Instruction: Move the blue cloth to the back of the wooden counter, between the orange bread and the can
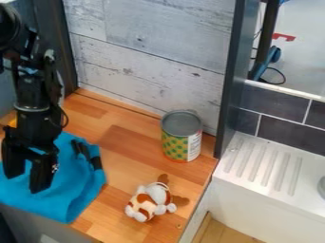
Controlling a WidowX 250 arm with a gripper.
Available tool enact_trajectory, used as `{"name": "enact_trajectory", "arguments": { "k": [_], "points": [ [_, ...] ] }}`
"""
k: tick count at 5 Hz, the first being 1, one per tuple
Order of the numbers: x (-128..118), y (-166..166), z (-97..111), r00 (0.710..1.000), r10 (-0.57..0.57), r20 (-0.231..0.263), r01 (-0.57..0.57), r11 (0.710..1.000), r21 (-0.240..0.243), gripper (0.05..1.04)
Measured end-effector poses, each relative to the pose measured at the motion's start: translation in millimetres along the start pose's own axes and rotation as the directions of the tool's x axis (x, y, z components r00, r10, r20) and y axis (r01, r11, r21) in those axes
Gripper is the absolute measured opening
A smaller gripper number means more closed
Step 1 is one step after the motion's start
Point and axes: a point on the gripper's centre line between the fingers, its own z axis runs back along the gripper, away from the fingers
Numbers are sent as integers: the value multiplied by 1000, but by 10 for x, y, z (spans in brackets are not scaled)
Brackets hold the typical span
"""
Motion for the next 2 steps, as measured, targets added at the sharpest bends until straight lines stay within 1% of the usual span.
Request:
{"name": "enact_trajectory", "arguments": {
  "k": [1,2],
  "points": [
    [87,55,-39,999,4,43,-5,1000,30,1001],
    [194,70,-149,999,3,47,-4,1000,22,1001]
  ]
}}
